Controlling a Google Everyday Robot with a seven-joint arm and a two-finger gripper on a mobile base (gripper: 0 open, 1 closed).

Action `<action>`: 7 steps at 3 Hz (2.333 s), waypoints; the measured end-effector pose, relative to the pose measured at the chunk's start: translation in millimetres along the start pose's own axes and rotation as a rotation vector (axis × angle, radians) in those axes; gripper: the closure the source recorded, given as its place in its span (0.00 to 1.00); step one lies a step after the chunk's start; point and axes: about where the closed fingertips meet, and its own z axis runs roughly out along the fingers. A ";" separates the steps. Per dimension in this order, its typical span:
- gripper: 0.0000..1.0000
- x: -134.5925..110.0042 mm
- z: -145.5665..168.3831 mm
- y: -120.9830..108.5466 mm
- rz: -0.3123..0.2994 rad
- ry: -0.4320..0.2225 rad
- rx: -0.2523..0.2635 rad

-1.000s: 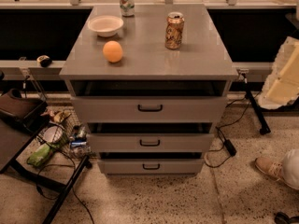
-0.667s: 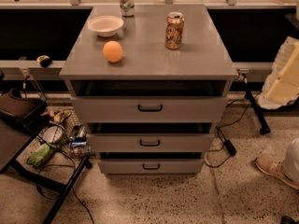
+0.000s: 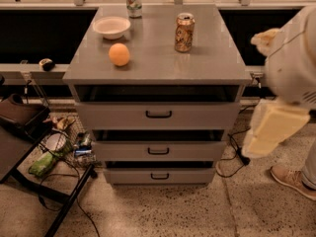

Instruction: Open middle drawer

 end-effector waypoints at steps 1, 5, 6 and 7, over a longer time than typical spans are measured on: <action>0.00 -7.3 39.9 29.1 -0.035 0.047 0.048; 0.00 65.6 280.8 149.4 -0.100 0.319 -0.159; 0.00 60.0 320.7 147.7 -0.128 0.314 -0.166; 0.00 48.9 396.5 135.8 -0.145 0.283 -0.166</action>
Offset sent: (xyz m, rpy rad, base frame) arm -0.0054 -0.0291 -0.3547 -0.3751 0.2650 -0.0306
